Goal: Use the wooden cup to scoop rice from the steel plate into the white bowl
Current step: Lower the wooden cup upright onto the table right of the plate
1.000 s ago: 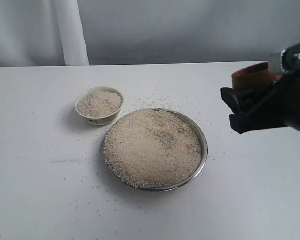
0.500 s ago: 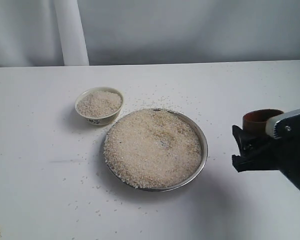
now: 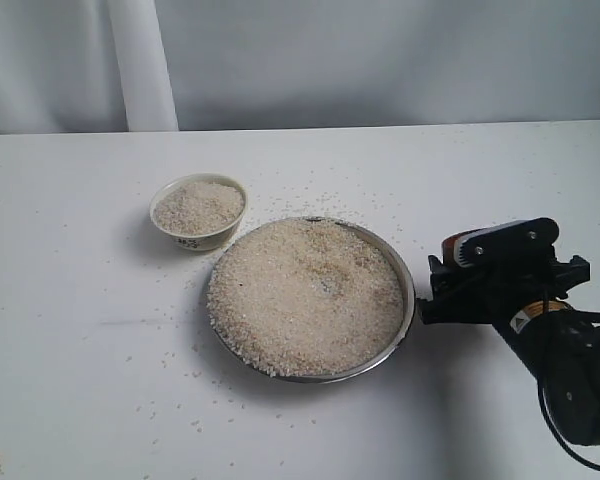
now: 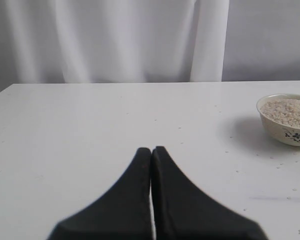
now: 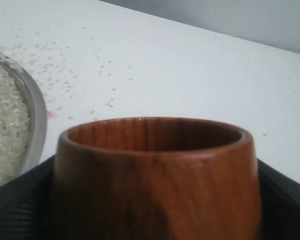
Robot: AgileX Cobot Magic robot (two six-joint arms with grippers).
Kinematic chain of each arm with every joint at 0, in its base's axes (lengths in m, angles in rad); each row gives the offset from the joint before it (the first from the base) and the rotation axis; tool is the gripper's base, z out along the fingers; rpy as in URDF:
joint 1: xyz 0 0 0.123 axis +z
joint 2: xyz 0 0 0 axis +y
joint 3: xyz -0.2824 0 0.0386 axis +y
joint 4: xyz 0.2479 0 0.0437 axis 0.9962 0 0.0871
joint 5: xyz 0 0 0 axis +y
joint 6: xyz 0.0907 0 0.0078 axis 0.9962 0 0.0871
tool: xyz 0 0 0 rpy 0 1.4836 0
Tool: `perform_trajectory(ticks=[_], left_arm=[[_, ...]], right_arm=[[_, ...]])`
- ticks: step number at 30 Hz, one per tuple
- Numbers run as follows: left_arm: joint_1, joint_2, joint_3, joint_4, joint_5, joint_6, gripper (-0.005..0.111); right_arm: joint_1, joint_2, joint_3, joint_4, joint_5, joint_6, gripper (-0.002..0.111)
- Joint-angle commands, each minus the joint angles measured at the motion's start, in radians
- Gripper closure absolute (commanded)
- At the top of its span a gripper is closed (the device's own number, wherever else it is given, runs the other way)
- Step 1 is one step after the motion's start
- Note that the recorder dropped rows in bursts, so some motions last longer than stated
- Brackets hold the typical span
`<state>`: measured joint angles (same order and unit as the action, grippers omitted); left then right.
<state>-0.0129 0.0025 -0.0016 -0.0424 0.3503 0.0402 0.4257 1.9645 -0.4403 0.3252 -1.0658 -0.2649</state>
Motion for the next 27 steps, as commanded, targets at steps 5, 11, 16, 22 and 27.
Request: perform_trajectory(ticks=[5,11,16,22,27], left_arm=[[-0.003,-0.003,0.002,0.0,-0.006,-0.004,0.107],[-0.003,-0.003,0.002,0.0,-0.006,-0.004,0.107],[-0.003,-0.003,0.002,0.0,-0.006,-0.004,0.107],[-0.003,-0.003,0.002,0.0,-0.006,-0.004,0.107],[-0.003,-0.003,0.002,0.0,-0.006,-0.004,0.107]], right_arm=[[-0.034,0.062,-0.028,0.047,-0.059,-0.001,0.108],[-0.056,0.082,-0.028,-0.003,-0.096,0.04,0.108],[-0.056,0.099,-0.078,-0.063,-0.015,0.04,0.108],[-0.056,0.102,-0.105,-0.049,0.013,0.038,0.108],[-0.056,0.102,-0.105,-0.049,0.008,0.032,0.108]])
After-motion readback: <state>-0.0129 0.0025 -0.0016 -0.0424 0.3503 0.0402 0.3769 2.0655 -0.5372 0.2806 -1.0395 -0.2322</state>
